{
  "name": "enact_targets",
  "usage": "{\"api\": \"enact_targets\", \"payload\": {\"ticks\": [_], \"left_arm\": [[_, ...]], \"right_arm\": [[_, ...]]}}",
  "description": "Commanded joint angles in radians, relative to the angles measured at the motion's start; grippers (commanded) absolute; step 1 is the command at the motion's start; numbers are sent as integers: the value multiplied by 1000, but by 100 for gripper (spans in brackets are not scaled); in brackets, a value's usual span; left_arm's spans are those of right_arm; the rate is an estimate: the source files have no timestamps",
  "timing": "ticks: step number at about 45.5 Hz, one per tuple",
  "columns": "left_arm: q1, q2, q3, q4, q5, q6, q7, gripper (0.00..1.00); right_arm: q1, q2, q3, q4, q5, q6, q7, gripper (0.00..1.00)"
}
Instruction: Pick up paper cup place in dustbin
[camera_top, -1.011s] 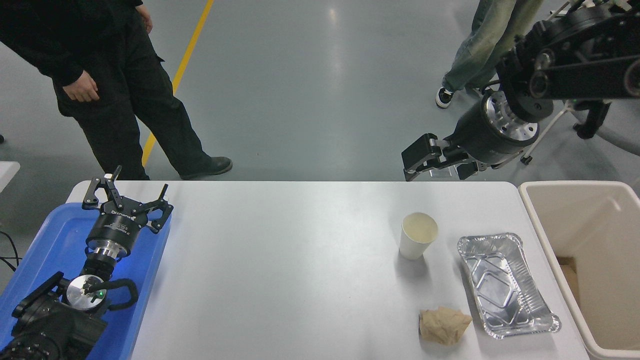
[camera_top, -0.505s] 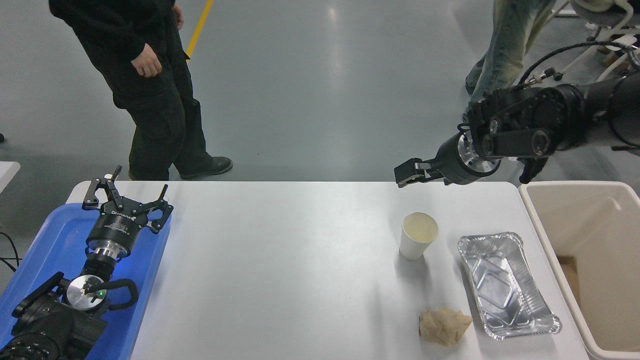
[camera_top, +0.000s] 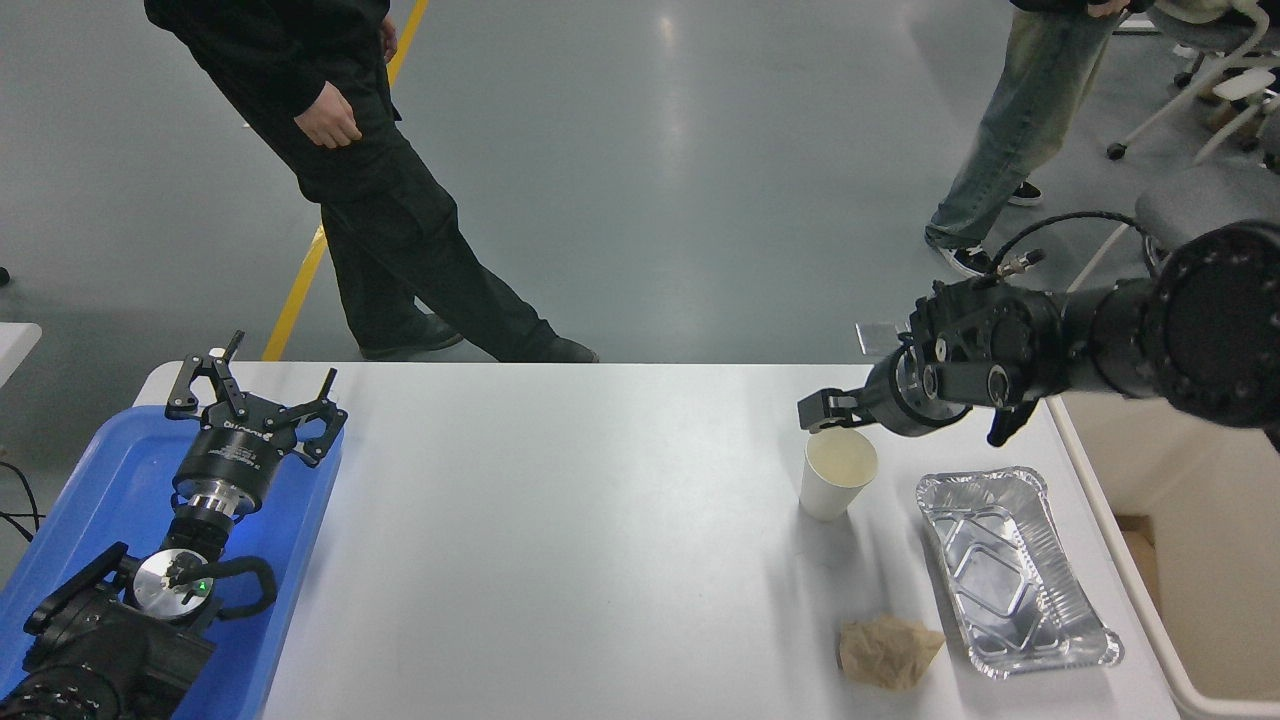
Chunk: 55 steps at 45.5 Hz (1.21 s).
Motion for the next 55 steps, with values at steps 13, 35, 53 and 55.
{"api": "enact_targets", "payload": {"ticks": [13,35,53,55], "left_arm": [[0,0,0,0,0,0,0,99],[2,0,0,0,0,0,0,99],[0,0,0,0,0,0,0,99],[0,0,0,0,0,0,0,99]], "right_arm": [[-116,4,6,-100,1,-14,-50,91],[-126,3,23,-94,130,-3,-145,35],[-126,1,72,-71,165,-1,-144,0],[-122,-2,72,-71,187,-3,-145,0]]}}
